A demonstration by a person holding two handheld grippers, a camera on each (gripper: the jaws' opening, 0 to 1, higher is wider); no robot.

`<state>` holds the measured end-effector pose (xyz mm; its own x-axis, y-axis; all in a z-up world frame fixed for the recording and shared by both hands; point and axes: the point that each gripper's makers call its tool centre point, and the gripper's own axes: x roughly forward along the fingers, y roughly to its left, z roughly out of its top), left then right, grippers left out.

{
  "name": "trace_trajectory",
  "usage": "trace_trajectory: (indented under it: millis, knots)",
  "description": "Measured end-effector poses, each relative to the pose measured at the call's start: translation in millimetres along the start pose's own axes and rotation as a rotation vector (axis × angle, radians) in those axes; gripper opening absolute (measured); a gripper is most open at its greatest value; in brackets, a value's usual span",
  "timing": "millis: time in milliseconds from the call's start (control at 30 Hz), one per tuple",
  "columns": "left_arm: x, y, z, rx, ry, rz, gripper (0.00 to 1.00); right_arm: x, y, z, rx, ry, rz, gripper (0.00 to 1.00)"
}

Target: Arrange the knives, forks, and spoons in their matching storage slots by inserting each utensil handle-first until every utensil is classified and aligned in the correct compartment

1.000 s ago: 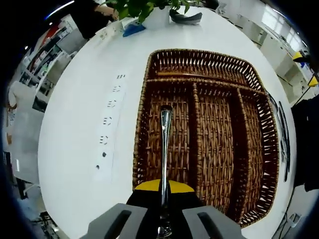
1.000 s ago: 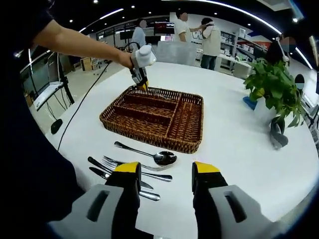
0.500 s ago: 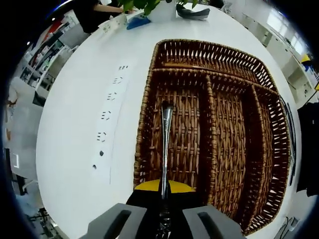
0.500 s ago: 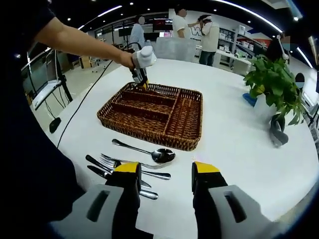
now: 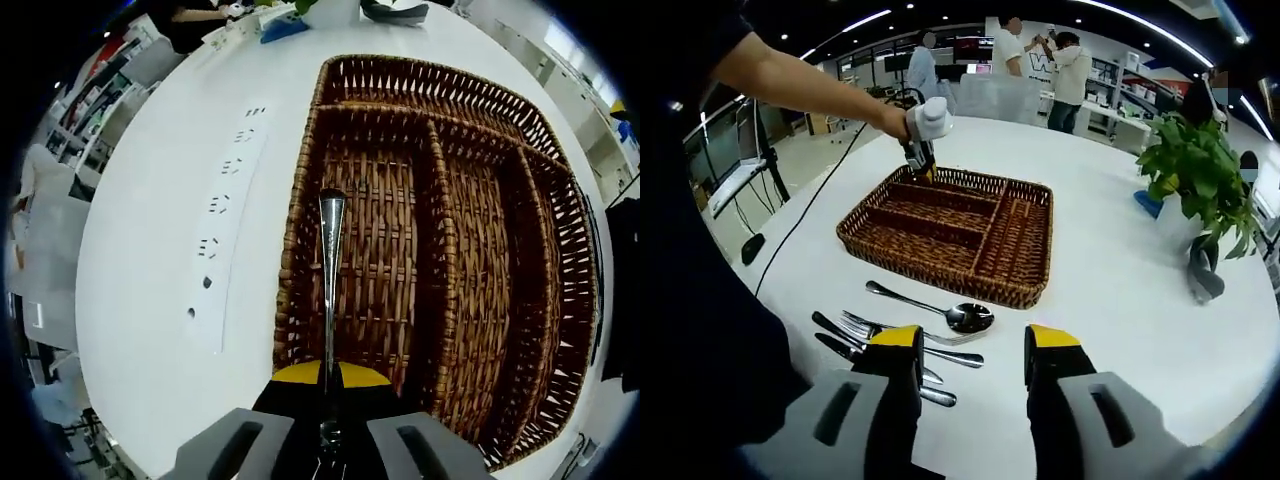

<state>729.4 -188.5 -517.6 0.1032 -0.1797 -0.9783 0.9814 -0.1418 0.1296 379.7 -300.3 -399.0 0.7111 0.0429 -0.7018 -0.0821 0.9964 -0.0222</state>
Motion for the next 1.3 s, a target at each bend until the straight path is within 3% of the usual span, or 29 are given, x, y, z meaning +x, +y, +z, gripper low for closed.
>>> trace_trajectory:
  millis: [233, 533, 800, 1033, 1167, 1300]
  knots:
    - [4, -2.0, 4.3, 0.044, -0.002, 0.025, 0.05, 1, -1, -0.5, 0.005, -0.007, 0.001, 0.41]
    - [-17, -5.4, 19.6, 0.029, -0.062, 0.030, 0.12, 4, 0, -2.0, -0.008, -0.015, 0.022, 0.41]
    - [-46, -23.5, 27.9, -0.042, -0.173, 0.045, 0.18, 12, -1, -4.6, -0.036, -0.023, 0.064, 0.41]
    - [-84, -48.3, 18.1, -0.205, -0.311, 0.049, 0.26, 27, -11, -10.0, -0.059, -0.022, 0.109, 0.41]
    - [-102, -63.9, 1.8, -0.235, -0.326, 0.074, 0.32, 35, -16, -12.1, -0.078, -0.016, 0.133, 0.41]
    - [-120, -80.3, -9.5, -0.299, -0.387, 0.101, 0.37, 42, -18, -12.2, -0.104, -0.003, 0.164, 0.41]
